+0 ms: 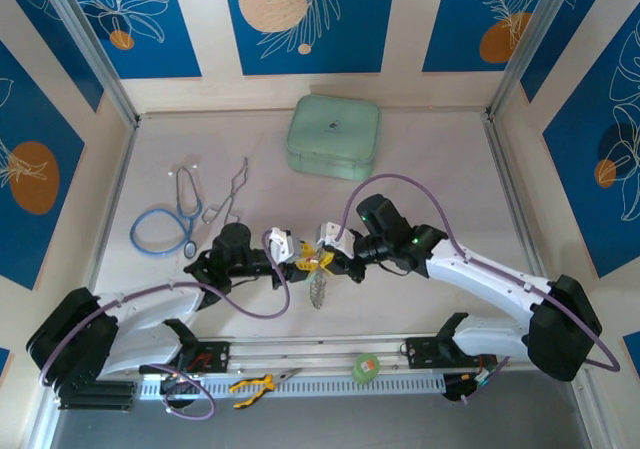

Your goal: Put the keys on the keyring

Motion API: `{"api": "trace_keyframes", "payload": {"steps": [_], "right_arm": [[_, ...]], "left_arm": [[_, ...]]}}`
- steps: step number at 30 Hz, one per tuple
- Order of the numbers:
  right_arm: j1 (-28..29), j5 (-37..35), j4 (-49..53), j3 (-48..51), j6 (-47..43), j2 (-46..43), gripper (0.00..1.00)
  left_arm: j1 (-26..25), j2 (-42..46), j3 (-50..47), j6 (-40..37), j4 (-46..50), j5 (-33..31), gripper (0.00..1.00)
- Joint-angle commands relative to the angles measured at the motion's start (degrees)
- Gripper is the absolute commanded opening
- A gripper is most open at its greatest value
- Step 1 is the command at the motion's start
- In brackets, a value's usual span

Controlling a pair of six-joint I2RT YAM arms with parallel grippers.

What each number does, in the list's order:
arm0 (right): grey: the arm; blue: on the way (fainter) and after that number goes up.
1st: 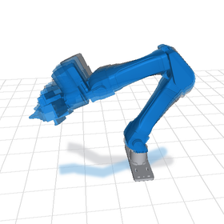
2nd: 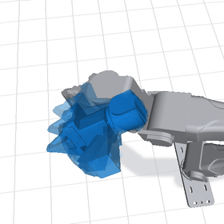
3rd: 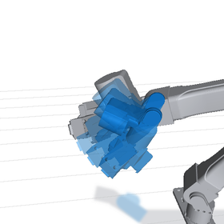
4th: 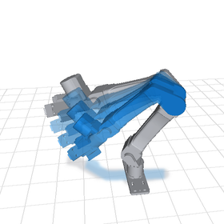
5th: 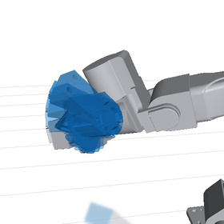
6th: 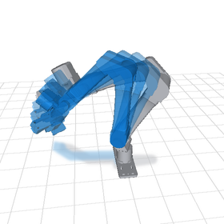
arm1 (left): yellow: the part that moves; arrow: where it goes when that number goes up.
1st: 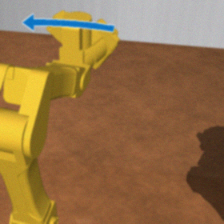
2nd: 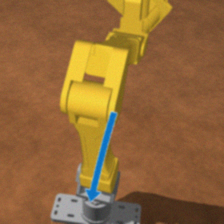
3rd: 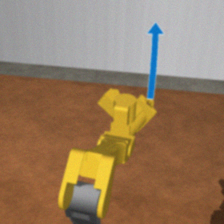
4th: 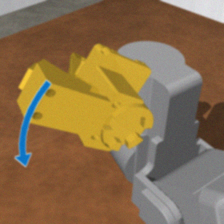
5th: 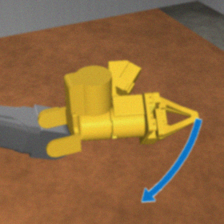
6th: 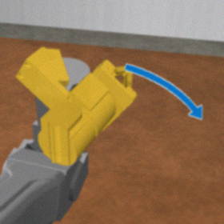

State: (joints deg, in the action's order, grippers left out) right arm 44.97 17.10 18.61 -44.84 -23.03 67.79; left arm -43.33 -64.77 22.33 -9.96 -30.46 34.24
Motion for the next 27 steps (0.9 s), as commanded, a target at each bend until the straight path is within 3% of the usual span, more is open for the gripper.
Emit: {"api": "trace_keyframes", "payload": {"steps": [1,12,17,22,27], "right_arm": [[1.4,-2.1,8.0,-4.2,-5.0,1.3,0.0],[4.7,-6.0,13.9,-11.0,-7.7,5.2,0.0],[5.6,-6.9,10.5,-9.5,-4.5,3.9,0.01],[2.6,-3.1,-1.7,-0.2,2.8,-3.0,0.27],[-0.2,2.3,-13.2,8.6,9.0,-7.4,0.31]], "left_arm": [[-0.6,1.5,3.1,-5.5,9.4,-0.2,0.29],[-0.8,1.6,6.1,-9.3,16.2,1.7,0.14],[-0.8,1.1,6.0,-9.0,14.2,2.6,0.0],[-0.7,1.7,1.6,-4.3,3.1,1.1,0.0],[-0.7,-1.4,-2.6,5.0,-11.6,1.2,0.0]]}}
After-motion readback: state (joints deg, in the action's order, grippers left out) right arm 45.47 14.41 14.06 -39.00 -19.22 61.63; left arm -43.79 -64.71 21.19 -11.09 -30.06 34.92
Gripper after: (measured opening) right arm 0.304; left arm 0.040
